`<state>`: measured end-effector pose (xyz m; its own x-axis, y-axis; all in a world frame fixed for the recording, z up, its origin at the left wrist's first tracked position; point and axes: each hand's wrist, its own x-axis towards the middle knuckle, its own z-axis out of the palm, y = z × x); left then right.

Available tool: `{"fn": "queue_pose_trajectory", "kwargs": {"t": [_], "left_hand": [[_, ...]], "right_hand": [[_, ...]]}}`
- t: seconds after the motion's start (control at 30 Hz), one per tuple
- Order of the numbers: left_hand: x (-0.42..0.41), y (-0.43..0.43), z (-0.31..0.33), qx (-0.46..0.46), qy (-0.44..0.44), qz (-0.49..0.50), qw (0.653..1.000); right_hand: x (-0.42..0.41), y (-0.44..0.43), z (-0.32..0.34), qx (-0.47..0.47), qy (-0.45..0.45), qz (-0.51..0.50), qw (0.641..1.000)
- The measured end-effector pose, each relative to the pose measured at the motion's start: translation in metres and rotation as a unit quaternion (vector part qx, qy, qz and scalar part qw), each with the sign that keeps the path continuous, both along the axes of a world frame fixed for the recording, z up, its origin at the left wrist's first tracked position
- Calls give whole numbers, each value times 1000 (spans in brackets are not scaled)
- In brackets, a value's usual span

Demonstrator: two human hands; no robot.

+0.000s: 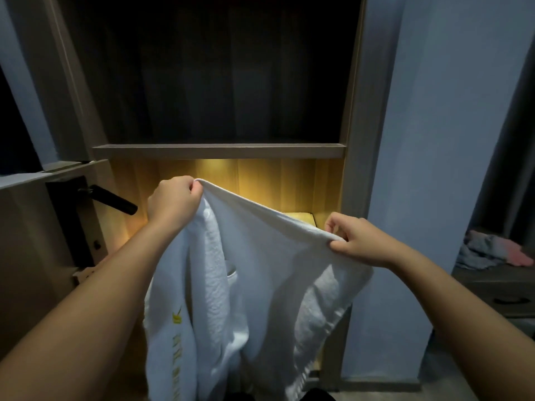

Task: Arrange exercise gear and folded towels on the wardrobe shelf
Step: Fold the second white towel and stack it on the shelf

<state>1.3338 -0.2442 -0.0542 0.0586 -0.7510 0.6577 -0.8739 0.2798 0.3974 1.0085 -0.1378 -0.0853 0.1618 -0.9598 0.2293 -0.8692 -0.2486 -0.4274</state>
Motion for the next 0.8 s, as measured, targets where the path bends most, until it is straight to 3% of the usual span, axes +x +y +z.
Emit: {"fn": "queue_pose_trajectory", "kwargs": {"t": [0.07, 0.2, 0.33, 0.57, 0.8], "left_hand": [[0, 0, 3, 0, 0, 1, 1000], [-10, 3, 7, -1, -13, -9, 1000], [-18, 6, 11, -1, -19, -18, 1000], [-31, 26, 27, -13, -5, -66, 998], [-50, 87, 109, -58, 91, -195, 975]], "right_hand": [[-4, 2, 1, 18, 1, 3, 1000], [7, 10, 5, 21, -148, 107, 983], [21, 13, 20, 6, -234, 146, 961], [45, 19, 44, 2, -298, 182, 937], [70, 50, 111, -98, -345, 199, 912]]}}
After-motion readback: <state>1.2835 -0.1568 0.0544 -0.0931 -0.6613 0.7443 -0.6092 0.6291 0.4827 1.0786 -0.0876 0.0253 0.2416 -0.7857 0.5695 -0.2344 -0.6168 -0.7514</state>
